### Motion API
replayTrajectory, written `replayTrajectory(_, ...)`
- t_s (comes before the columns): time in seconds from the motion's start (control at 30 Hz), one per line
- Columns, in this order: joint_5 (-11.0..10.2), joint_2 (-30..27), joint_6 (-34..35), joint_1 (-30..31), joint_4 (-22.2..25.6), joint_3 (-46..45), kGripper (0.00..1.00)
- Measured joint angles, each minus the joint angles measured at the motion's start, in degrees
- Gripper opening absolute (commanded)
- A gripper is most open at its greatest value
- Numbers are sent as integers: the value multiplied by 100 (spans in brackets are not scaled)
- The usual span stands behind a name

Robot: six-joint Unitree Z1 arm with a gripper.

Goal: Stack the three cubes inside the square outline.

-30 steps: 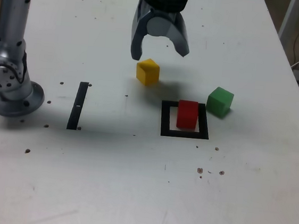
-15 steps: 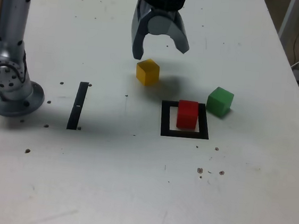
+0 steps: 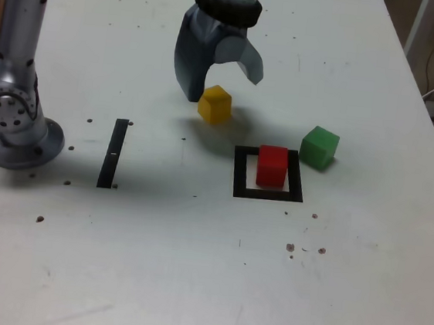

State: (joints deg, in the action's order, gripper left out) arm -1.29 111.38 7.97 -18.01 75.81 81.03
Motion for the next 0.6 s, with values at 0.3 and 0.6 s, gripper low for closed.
replayTrajectory(0.3, 204, 8, 204, -111, -56, -6, 97)
replayTrajectory(0.6, 314, 23, 204, -165, -133, -200, 97)
